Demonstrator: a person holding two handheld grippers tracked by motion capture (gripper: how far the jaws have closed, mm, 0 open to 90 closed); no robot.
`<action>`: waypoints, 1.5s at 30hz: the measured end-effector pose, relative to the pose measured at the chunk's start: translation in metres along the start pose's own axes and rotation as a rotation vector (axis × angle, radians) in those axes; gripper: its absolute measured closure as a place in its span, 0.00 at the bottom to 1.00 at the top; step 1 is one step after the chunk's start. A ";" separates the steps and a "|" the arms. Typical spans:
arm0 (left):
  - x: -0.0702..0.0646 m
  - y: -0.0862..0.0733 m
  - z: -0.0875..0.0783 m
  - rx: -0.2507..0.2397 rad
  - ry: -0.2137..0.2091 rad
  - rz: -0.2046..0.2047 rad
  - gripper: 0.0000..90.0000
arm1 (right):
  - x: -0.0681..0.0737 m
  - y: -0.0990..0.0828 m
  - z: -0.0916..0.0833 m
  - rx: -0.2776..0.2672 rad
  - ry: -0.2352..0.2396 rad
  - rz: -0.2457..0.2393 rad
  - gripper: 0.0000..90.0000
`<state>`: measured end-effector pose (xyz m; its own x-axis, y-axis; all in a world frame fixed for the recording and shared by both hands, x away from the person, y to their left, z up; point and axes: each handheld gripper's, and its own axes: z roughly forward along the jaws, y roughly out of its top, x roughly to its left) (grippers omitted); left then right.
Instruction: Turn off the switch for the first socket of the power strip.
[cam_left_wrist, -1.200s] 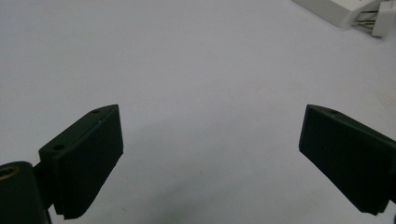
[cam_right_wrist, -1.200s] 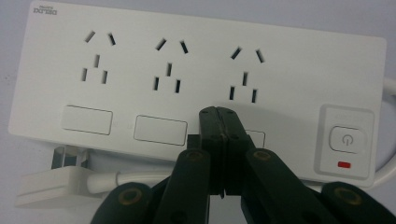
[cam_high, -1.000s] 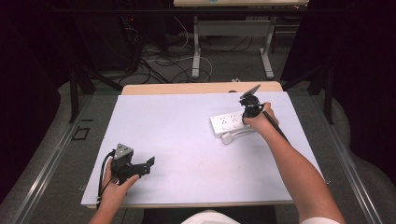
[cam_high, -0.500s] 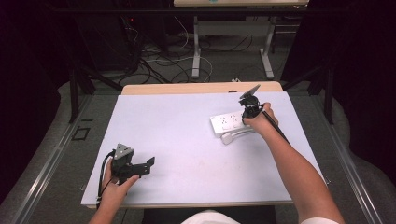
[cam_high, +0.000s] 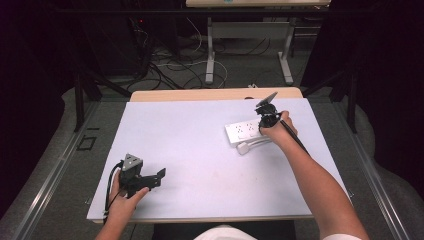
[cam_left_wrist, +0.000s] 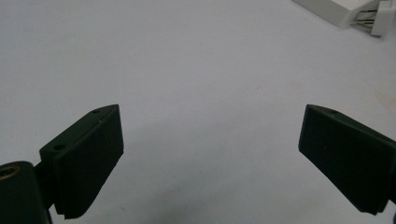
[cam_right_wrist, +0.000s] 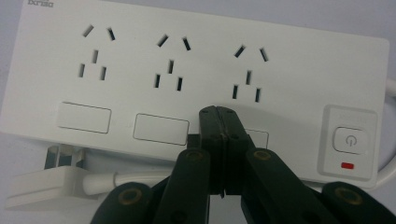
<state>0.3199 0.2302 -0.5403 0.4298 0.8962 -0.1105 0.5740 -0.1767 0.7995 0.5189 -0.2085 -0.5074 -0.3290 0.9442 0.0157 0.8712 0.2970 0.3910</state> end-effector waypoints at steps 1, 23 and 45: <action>0.000 0.000 0.000 0.000 0.000 0.000 0.07 | 0.000 0.000 0.000 0.002 0.000 0.004 1.00; 0.000 0.000 0.000 -0.001 0.001 -0.001 0.07 | 0.000 0.000 0.000 -0.002 0.006 0.005 1.00; 0.000 0.000 0.001 0.001 -0.001 -0.006 0.07 | -0.004 0.001 -0.007 -0.024 0.003 0.025 0.99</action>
<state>0.3204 0.2297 -0.5408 0.4266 0.8970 -0.1158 0.5776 -0.1717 0.7980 0.5187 -0.2134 -0.5008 -0.3082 0.9509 0.0287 0.8701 0.2695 0.4126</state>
